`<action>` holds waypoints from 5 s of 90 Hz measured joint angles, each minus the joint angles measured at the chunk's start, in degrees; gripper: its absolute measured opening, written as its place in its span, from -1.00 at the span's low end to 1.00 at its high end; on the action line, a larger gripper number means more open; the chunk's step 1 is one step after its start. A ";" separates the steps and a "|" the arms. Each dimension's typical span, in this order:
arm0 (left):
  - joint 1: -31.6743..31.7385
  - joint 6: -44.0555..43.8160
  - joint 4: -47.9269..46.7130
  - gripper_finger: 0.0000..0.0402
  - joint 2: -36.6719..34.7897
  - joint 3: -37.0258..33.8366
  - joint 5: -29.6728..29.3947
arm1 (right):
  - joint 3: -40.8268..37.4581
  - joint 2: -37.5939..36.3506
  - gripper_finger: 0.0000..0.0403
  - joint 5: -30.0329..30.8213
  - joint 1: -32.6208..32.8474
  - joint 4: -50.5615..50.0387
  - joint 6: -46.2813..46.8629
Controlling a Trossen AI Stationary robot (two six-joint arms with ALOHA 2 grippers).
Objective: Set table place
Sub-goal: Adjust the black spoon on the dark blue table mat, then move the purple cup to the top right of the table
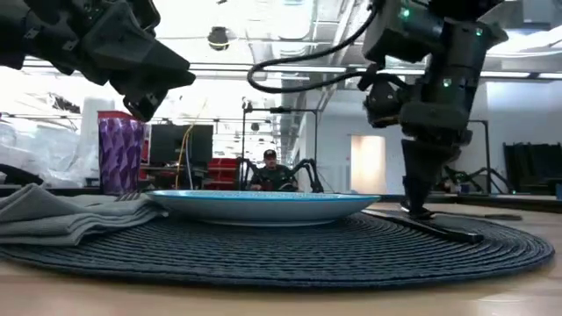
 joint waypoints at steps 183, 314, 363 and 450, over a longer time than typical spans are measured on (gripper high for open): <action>30.39 2.08 -95.18 -0.72 -35.22 32.24 -9.59 | -6.56 -8.28 -1.00 -6.76 -19.08 20.21 -11.67; 67.90 32.74 -108.21 -0.16 -12.97 43.63 9.06 | -24.15 -32.92 -1.00 29.41 8.21 24.98 8.20; 76.48 35.60 -107.49 -0.16 -1.11 43.63 14.47 | -24.13 -32.89 -1.00 29.25 10.27 24.80 8.35; 70.91 34.09 -112.91 -1.00 2.26 55.18 13.68 | -24.06 -34.11 -1.00 35.90 11.81 14.32 19.34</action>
